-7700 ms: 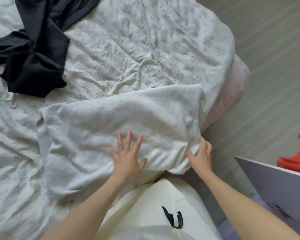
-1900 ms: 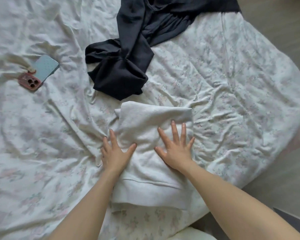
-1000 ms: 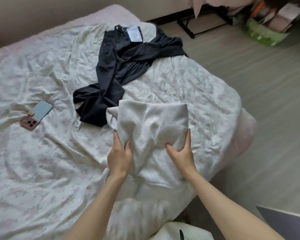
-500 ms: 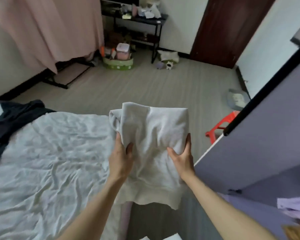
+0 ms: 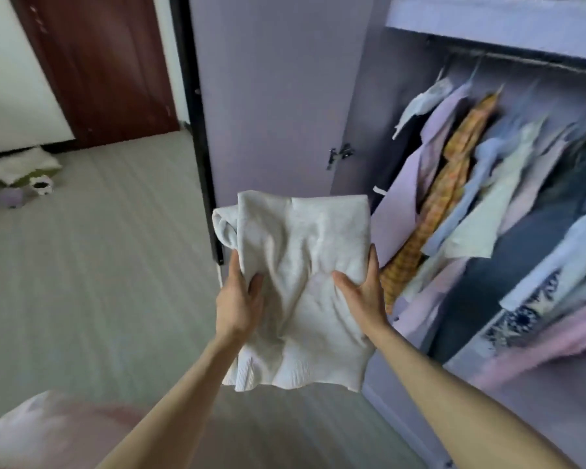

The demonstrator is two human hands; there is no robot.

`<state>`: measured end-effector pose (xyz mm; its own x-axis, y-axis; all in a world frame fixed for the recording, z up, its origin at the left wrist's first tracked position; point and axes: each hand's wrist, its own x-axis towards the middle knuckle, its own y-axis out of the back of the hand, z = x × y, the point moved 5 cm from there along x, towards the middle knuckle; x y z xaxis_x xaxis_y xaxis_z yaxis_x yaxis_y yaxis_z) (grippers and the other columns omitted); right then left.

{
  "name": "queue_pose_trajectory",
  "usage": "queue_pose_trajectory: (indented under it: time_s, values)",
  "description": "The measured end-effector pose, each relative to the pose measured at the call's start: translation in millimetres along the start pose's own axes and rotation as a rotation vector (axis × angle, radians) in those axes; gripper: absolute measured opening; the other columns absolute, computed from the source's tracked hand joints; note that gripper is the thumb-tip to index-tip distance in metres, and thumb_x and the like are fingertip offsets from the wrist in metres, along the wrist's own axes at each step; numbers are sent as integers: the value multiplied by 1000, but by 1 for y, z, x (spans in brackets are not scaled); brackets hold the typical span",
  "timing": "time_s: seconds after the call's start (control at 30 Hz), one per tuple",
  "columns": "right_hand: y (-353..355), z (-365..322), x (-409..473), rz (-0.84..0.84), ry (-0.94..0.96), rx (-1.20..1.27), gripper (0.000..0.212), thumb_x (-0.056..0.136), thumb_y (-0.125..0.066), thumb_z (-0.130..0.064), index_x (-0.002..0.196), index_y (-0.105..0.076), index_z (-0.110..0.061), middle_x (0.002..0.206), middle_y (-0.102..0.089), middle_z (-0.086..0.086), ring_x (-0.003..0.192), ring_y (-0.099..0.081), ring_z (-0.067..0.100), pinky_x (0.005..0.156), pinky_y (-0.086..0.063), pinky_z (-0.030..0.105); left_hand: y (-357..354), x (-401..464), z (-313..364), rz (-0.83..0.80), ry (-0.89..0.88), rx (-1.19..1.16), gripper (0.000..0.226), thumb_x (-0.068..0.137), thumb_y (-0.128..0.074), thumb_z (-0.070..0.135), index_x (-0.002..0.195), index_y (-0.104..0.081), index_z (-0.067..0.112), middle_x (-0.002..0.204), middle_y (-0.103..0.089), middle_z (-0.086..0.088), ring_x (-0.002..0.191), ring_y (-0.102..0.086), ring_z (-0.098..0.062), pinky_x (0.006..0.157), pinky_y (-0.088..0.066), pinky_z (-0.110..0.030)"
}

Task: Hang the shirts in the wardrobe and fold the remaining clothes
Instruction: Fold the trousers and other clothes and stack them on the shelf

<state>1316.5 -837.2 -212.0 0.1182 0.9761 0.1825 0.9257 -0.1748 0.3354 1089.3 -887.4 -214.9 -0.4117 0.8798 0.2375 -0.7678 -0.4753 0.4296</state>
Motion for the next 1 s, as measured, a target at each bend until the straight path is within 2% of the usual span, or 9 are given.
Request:
queue_pose_trajectory:
  time_s: [0.1,0.2,0.33,0.5,0.67,0.77,0.83,0.9,1.0]
  values:
    - [45,-21,17,151,48,23,86,84,-68,-27,149,-13,-22,143,-34,-10,124,-36,0,90,-31,3,-27,32,53,-85,-156,-61,61,90,-51,20,134,-21,51,91,-52,35,78,-53,-10,65,-37,-25]
    - [89,-48,37,280,121,60,85,84,-68,-24,149,-14,-20,153,-26,-2,137,-28,8,112,-27,26,-50,59,106,-165,-258,-129,60,92,-49,24,139,-21,47,88,-51,35,72,-50,1,68,-38,-24]
    - [150,-88,65,407,187,48,87,84,-67,-31,150,-10,-26,153,-24,-9,128,-29,-7,103,-27,11,-74,87,187,-202,-385,-218,58,93,-48,25,143,-22,39,89,-51,33,77,-50,-6,73,-37,-27]
    - [217,-150,101,508,312,57,89,83,-66,-33,150,-7,-27,152,-25,-11,134,-32,3,111,-33,35,-86,116,291,-173,-559,-319,56,93,-48,22,143,-26,32,91,-51,28,80,-48,-7,75,-35,-26]
    - [287,-223,135,601,528,90,75,83,-67,-25,143,-23,-35,130,-45,-29,113,-48,-12,85,-40,5,-93,142,398,-148,-715,-457,55,93,-48,21,144,-27,27,109,-54,16,91,-50,-9,79,-37,-27]
    - [330,-263,159,655,581,72,87,82,-69,-31,148,-13,-30,144,-39,-13,125,-44,3,100,-39,23,-99,160,458,-124,-779,-545,53,93,-47,19,142,-30,26,112,-52,16,87,-49,1,70,-37,-9]
    - [354,-286,172,672,609,33,88,81,-69,-34,148,-12,-30,141,-40,-15,122,-46,5,103,-40,31,-104,171,491,-117,-799,-595,51,92,-47,17,141,-32,24,113,-50,18,85,-48,5,65,-35,0]
    - [380,-307,189,690,617,-5,89,80,-69,-37,148,-11,-32,136,-42,-18,118,-48,6,102,-41,33,-115,184,524,-125,-802,-633,51,92,-48,17,140,-35,22,112,-50,16,93,-49,-3,70,-35,-6]
    - [419,-329,218,731,568,-77,86,78,-68,-42,146,-16,-34,139,-45,-12,120,-49,13,103,-41,39,-138,209,568,-172,-789,-655,49,91,-50,18,139,-38,20,124,-55,4,109,-52,-18,89,-41,-31]
